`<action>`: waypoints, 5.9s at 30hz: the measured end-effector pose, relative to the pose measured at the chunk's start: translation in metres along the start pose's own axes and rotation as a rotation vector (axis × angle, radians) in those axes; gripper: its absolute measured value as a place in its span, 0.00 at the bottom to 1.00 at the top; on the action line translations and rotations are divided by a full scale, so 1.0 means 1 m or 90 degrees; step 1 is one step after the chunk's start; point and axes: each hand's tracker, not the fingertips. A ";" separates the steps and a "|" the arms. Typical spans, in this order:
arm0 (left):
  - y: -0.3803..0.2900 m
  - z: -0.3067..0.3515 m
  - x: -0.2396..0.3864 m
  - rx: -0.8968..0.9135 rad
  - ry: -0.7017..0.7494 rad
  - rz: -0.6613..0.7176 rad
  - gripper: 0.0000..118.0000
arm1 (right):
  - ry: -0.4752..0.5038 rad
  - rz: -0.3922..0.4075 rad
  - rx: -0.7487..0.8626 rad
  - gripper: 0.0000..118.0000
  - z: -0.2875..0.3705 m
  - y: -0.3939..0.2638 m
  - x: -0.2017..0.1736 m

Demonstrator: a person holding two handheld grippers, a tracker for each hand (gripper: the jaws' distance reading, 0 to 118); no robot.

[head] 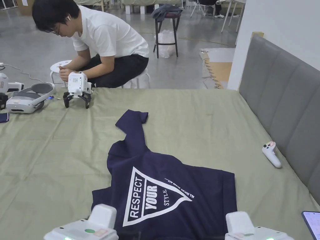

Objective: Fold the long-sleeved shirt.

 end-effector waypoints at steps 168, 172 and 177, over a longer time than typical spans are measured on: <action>0.723 0.232 -0.081 0.664 0.435 -0.138 0.07 | -0.385 -0.006 0.696 0.08 0.281 0.730 0.085; 0.749 0.199 -0.097 0.670 0.441 -0.144 0.07 | -0.404 -0.001 0.690 0.08 0.248 0.756 0.090; 0.773 0.153 -0.114 0.661 0.455 -0.159 0.07 | -0.411 -0.010 0.687 0.08 0.205 0.783 0.099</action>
